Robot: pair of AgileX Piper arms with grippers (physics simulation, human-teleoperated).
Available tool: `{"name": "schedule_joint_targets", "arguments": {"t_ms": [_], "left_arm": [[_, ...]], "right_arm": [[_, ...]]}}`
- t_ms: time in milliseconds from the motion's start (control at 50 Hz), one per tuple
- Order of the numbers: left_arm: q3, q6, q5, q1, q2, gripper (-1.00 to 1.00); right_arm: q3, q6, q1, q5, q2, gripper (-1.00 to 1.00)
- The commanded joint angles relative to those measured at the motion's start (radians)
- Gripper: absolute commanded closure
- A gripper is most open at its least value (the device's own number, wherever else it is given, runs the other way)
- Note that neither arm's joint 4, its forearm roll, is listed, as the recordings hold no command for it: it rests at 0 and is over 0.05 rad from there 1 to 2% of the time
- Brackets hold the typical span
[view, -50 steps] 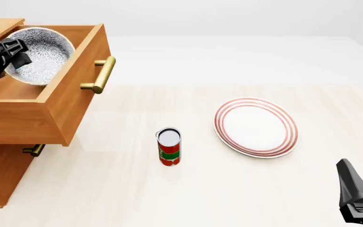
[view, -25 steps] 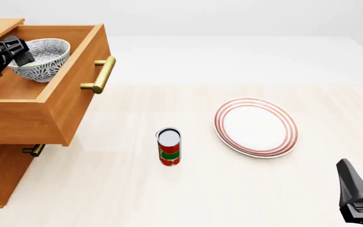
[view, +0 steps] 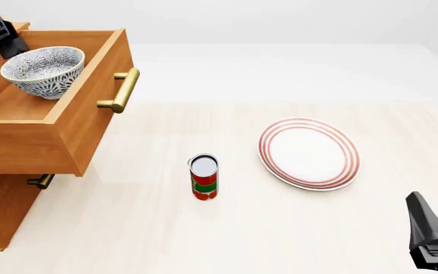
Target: Put the bowl in the top drawer of the cabinet.
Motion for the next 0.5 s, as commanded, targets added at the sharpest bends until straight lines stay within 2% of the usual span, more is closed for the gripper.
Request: {"name": "schedule_joint_targets", "arguments": {"t_ms": [20, 200, 300, 500], "left_arm": [[-0.035, -0.002, 0.062, -0.044, -0.095, -1.0], [-0.053, -0.035, 0.097, -0.099, -0.16, -1.0], [-0.032, -0.08, 0.089, -0.131, -0.2, -1.0], [0.002, -0.119, 0.102, -0.195, -0.277, -1.0]], "right_arm": [[0.0, 0.0, 0.0, 0.0, 0.0, -1.0], [0.0, 0.0, 0.0, 0.0, 0.0, -1.0], [0.0, 0.0, 0.0, 0.0, 0.0, -1.0], [0.0, 0.0, 0.0, 0.0, 0.0, -1.0]]}}
